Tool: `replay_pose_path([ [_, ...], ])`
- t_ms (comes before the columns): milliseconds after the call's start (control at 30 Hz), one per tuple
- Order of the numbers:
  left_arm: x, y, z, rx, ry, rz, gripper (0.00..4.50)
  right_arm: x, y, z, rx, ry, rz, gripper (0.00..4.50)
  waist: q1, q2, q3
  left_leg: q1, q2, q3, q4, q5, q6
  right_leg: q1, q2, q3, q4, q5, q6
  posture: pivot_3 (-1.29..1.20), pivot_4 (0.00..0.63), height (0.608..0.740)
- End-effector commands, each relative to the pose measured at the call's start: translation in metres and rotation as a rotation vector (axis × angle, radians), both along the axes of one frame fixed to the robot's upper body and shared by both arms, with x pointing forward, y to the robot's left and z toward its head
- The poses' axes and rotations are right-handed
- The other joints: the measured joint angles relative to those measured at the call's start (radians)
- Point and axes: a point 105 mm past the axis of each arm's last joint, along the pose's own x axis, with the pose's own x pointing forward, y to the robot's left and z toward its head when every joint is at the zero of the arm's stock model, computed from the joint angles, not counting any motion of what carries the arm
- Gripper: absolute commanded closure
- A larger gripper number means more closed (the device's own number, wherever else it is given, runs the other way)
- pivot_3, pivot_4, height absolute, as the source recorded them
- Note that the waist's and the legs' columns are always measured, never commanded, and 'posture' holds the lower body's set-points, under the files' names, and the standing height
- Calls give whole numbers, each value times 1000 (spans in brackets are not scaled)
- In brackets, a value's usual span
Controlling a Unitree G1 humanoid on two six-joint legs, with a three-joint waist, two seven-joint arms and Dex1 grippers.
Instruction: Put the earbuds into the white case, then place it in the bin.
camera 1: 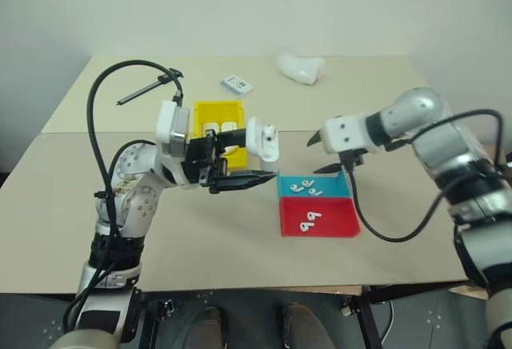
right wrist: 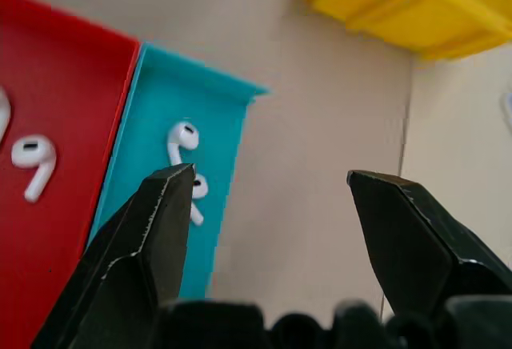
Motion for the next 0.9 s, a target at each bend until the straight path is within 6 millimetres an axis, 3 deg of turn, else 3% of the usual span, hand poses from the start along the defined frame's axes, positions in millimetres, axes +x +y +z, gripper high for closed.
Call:
replay_pose_path([
  [33, -7, 6, 11, -13, -64, 20, 1776, 12, -2, -7, -174, -28, 74, 1852, 0, 0, 0, 0, 0, 0, 0, 0, 0, 0, 0, 0, 0, 0, 0, 0, 150, 740],
  [67, -7, 7, 12, -12, -66, 27, 1776, 16, -1, -12, -204, -23, 83, 2148, 0, 0, 0, 0, 0, 0, 0, 0, 0, 0, -1, 0, 0, 0, 0, 0, 150, 740],
  [400, -13, 13, 12, -10, -68, 79, 1776, 22, 11, -39, -343, 19, 173, 2148, 3, 1, 0, 0, 0, 1, 0, 0, 0, 0, -2, -1, 2, 0, -1, 0, 150, 740],
  [900, -15, 15, 13, -9, -65, 107, 1776, 31, 20, -57, -346, -17, 154, 2148, -1, 1, 0, 2, 0, 2, 0, 1, -1, 1, -2, -1, 4, 1, -1, 0, 150, 740],
])
